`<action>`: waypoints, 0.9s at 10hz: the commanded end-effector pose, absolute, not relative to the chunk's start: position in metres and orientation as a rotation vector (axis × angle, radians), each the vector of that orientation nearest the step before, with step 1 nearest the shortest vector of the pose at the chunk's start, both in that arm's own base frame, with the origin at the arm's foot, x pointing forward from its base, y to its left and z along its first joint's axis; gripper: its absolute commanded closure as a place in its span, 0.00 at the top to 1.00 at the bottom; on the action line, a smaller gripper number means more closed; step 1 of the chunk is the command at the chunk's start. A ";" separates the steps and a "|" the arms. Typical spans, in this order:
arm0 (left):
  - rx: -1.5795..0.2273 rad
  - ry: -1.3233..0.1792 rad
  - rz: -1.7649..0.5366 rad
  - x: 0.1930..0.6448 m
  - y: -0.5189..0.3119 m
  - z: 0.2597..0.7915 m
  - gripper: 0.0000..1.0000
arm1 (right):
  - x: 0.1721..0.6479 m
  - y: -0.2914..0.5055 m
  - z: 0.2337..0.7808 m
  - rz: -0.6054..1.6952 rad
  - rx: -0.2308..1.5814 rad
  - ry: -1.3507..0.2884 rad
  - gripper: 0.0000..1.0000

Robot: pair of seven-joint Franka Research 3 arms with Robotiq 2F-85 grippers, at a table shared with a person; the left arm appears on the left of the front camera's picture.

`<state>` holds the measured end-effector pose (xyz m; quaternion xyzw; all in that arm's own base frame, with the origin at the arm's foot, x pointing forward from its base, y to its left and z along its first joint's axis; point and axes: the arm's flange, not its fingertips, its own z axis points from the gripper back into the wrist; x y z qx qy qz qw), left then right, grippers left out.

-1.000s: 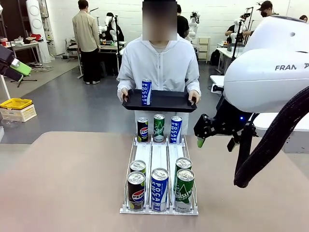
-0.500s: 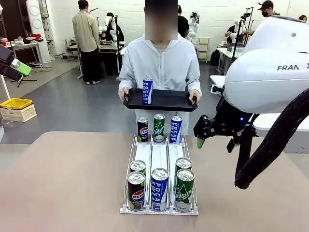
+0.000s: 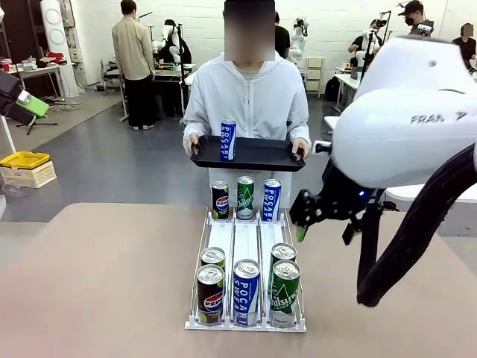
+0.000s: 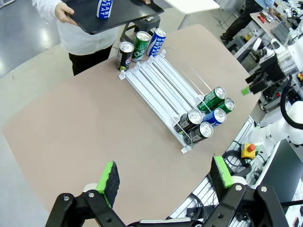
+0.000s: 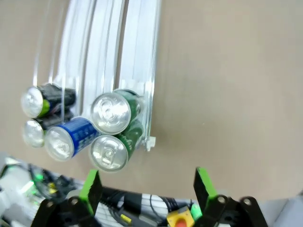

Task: Retrieve and hand over the desired beverage to the person.
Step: Pick up another can of the same type that the person held from the Automatic Can Dispenser.

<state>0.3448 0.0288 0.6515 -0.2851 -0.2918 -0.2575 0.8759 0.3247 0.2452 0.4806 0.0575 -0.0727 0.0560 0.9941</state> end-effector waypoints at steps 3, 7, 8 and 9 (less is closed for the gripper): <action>-0.597 -0.611 -0.535 0.345 0.030 0.652 1.00 | 0.310 0.290 0.456 0.185 0.019 -0.103 1.00; -0.597 -0.611 -0.535 0.345 0.030 0.652 1.00 | 0.311 0.293 0.448 0.167 0.037 -0.110 1.00; -0.597 -0.611 -0.535 0.345 0.030 0.652 1.00 | 0.315 0.297 0.444 0.132 0.032 -0.110 1.00; -0.597 -0.611 -0.535 0.345 0.030 0.652 1.00 | 0.318 0.300 0.442 0.119 0.034 -0.099 1.00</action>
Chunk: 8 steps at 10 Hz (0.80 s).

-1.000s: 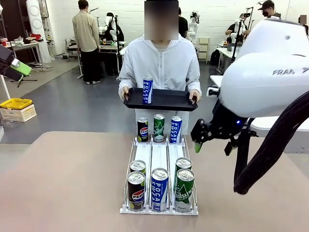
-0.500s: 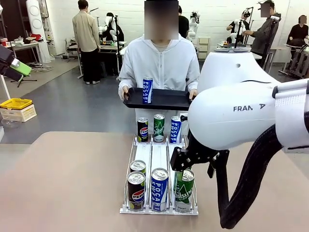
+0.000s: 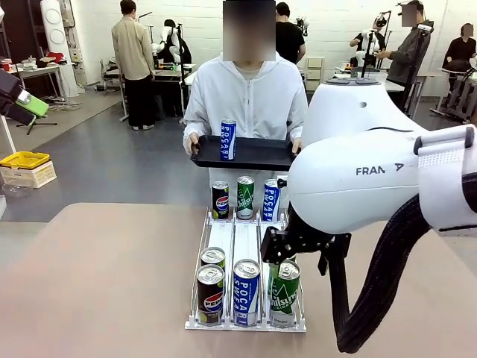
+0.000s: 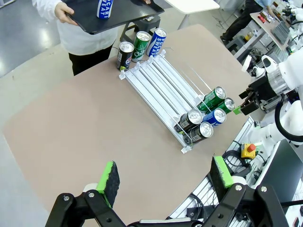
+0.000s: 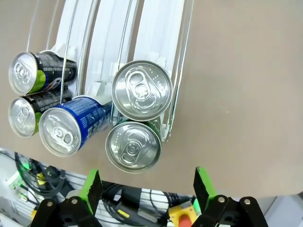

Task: Retrieve and hand over the desired beverage to the person.
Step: Pick up another can of the same type that the person held from the Automatic Can Dispenser.

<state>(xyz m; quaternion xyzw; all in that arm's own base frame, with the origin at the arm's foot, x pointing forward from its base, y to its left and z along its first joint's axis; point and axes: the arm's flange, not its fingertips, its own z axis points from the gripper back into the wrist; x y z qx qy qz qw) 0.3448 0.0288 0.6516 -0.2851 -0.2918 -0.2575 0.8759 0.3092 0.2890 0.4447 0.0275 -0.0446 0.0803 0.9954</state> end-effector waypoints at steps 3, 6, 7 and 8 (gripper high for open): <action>-0.597 -0.611 -0.535 0.345 0.030 0.652 1.00 | 0.325 0.303 0.434 0.091 0.041 -0.085 1.00; -0.597 -0.611 -0.535 0.345 0.030 0.652 1.00 | 0.332 0.304 0.427 0.076 0.029 -0.067 1.00; -0.597 -0.611 -0.535 0.345 0.030 0.652 1.00 | 0.335 0.305 0.424 0.072 0.023 -0.063 1.00; -0.597 -0.611 -0.535 0.345 0.030 0.652 1.00 | 0.337 0.306 0.421 0.067 0.019 -0.059 1.00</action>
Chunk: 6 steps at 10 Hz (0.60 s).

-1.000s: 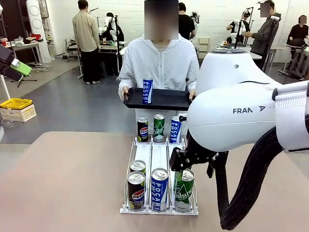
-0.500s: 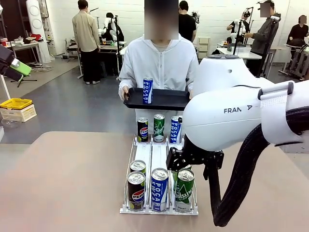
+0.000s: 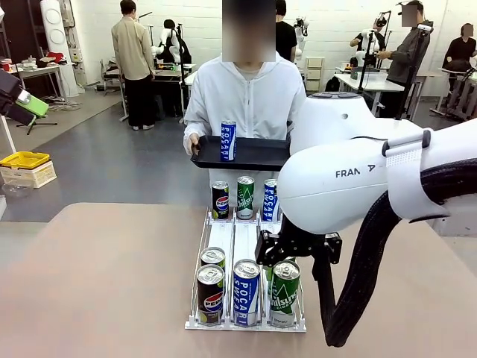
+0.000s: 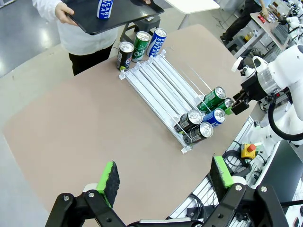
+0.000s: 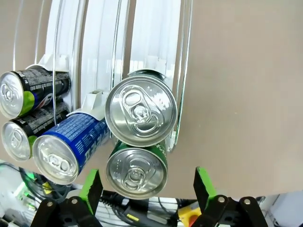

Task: Retrieve and hand over the desired beverage to the person.
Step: Pick up another can of the same type that the person held from the Automatic Can Dispenser.

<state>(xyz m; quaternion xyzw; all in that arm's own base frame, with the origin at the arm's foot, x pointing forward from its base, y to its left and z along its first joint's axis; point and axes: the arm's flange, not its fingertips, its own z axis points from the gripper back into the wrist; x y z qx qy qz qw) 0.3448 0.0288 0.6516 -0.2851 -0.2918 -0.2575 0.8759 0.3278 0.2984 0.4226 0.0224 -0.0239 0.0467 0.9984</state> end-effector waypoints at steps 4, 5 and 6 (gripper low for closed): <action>-0.597 -0.611 -0.535 0.345 0.030 0.652 1.00 | 0.346 0.306 0.413 0.051 0.019 -0.036 1.00; -0.597 -0.611 -0.535 0.345 0.030 0.652 1.00 | 0.346 0.306 0.412 0.049 0.019 -0.031 1.00; -0.597 -0.611 -0.535 0.345 0.030 0.652 1.00 | 0.347 0.305 0.412 0.047 0.019 -0.029 1.00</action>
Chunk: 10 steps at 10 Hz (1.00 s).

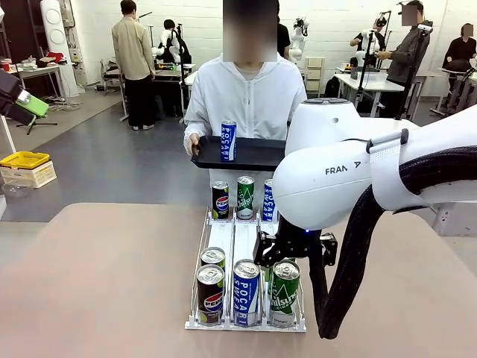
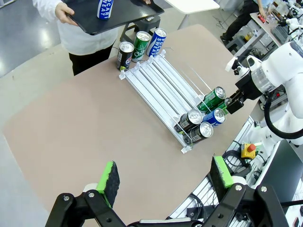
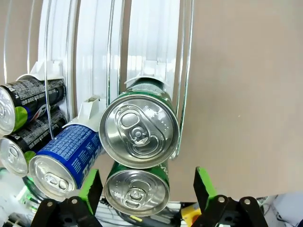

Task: Retrieve and hand over the desired beverage to the person.
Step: Pick up another can of the same type that the person held from the Automatic Can Dispenser.

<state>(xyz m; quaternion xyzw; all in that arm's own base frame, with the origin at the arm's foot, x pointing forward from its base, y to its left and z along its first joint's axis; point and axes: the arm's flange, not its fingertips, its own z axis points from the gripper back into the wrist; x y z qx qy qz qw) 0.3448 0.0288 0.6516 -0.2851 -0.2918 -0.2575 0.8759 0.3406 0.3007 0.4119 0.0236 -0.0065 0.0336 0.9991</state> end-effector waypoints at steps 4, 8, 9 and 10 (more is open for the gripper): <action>-0.597 -0.611 -0.535 0.345 0.030 0.652 1.00 | 0.345 0.304 0.412 0.093 0.007 -0.037 0.45; -0.597 -0.611 -0.535 0.345 0.030 0.652 1.00 | 0.345 0.305 0.409 0.142 0.012 -0.046 0.00; -0.597 -0.611 -0.535 0.345 0.030 0.652 1.00 | 0.345 0.305 0.408 0.149 0.013 -0.044 0.16; -0.597 -0.611 -0.535 0.345 0.030 0.652 1.00 | 0.345 0.305 0.407 0.152 0.013 -0.041 0.06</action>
